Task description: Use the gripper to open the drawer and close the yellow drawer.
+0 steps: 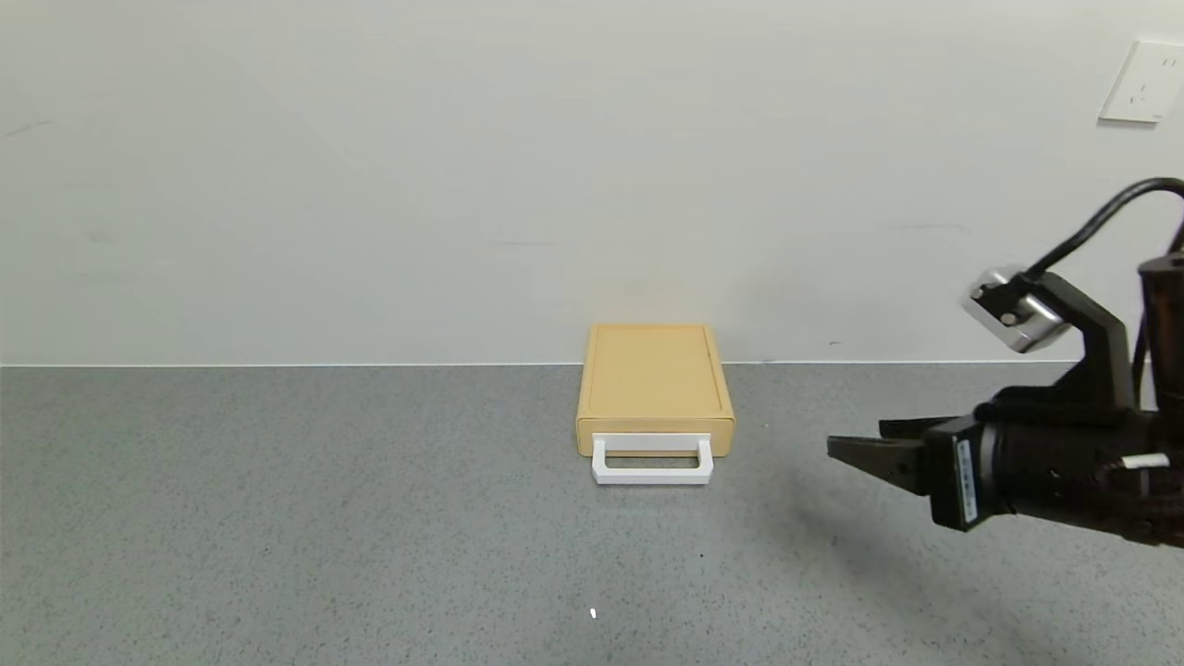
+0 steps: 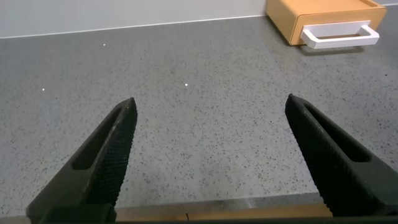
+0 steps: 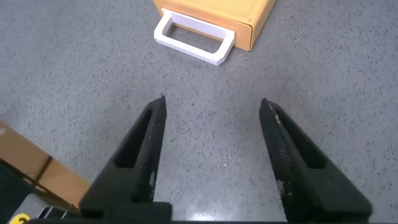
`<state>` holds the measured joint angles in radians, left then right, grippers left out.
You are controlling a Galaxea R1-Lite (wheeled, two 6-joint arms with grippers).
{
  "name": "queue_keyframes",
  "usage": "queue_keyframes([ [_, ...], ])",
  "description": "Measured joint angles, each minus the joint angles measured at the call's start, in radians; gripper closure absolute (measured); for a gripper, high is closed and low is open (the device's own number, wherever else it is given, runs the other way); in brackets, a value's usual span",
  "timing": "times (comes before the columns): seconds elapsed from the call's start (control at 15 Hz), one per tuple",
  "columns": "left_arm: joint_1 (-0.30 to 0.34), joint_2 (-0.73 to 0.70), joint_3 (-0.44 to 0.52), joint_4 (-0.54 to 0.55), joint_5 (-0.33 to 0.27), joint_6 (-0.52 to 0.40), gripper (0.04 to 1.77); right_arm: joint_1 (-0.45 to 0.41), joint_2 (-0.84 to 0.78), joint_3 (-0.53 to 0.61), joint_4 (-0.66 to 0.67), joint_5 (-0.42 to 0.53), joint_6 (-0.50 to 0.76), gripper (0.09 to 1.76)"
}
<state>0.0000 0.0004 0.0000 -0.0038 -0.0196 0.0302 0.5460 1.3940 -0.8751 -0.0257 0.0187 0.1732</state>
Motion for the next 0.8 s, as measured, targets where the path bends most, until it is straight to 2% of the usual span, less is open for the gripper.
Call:
queue_keyframes([
  [0.13, 0.000, 0.000, 0.000, 0.000, 0.000, 0.001, 0.09, -0.003, -0.098, 0.075, -0.020, -0.008, -0.001, 0.57],
  [0.4, 0.000, 0.000, 0.000, 0.000, 0.000, 0.000, 0.09, -0.037, -0.280, 0.170, -0.024, -0.021, 0.000, 0.41],
  [0.8, 0.000, 0.000, 0.000, -0.001, 0.000, 0.000, 0.09, -0.139, -0.554, 0.281, -0.020, -0.189, 0.000, 0.27],
])
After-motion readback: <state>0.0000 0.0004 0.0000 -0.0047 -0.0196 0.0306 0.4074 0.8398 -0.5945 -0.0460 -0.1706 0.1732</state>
